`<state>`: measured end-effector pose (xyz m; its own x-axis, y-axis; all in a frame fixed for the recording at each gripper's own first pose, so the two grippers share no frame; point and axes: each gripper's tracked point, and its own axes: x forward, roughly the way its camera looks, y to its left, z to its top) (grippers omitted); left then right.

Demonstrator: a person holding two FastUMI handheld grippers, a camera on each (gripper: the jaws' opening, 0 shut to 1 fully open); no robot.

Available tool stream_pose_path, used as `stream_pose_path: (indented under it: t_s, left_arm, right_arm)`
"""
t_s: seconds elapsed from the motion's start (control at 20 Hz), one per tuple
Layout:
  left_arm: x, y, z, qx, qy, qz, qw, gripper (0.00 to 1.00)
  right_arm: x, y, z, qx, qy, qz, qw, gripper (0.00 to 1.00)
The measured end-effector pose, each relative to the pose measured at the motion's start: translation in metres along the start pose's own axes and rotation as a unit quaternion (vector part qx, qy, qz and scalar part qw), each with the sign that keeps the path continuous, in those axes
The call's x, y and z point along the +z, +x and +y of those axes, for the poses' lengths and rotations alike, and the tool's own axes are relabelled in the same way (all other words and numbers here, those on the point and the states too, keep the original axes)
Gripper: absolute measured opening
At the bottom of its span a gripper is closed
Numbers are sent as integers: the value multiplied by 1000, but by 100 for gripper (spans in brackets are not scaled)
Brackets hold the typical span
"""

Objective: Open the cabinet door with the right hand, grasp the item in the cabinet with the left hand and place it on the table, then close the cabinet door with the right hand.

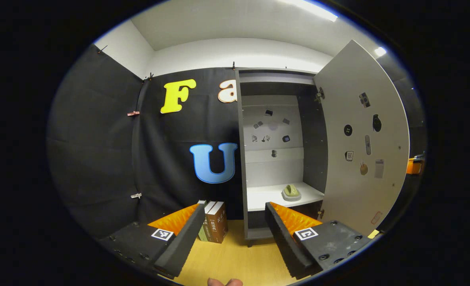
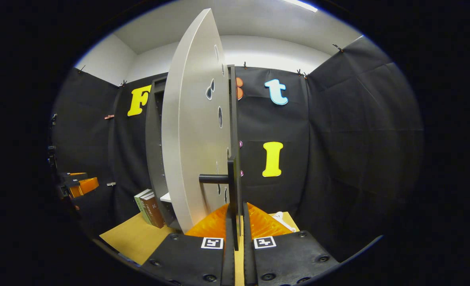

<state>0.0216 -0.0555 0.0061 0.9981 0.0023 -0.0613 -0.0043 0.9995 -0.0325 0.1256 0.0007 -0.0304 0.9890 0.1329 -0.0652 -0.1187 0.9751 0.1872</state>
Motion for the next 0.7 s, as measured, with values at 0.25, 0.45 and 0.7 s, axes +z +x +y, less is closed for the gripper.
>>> stream_pose_path:
  t_s: [0.25, 0.45, 0.7]
  left_arm:
    - [2, 11, -21, -12, 0, 2, 1000, 95]
    - [6, 21, -41, -24, 4, 0, 1000, 95]
    - [9, 45, -76, -56, 7, 4, 998, 94]
  right_arm:
    - [7, -14, -6, 21, -37, -21, 999, 20]
    - [21, -27, -24, -3, -48, -55, 997, 49]
    - [17, -35, -38, -6, -2, -45, 999, 96]
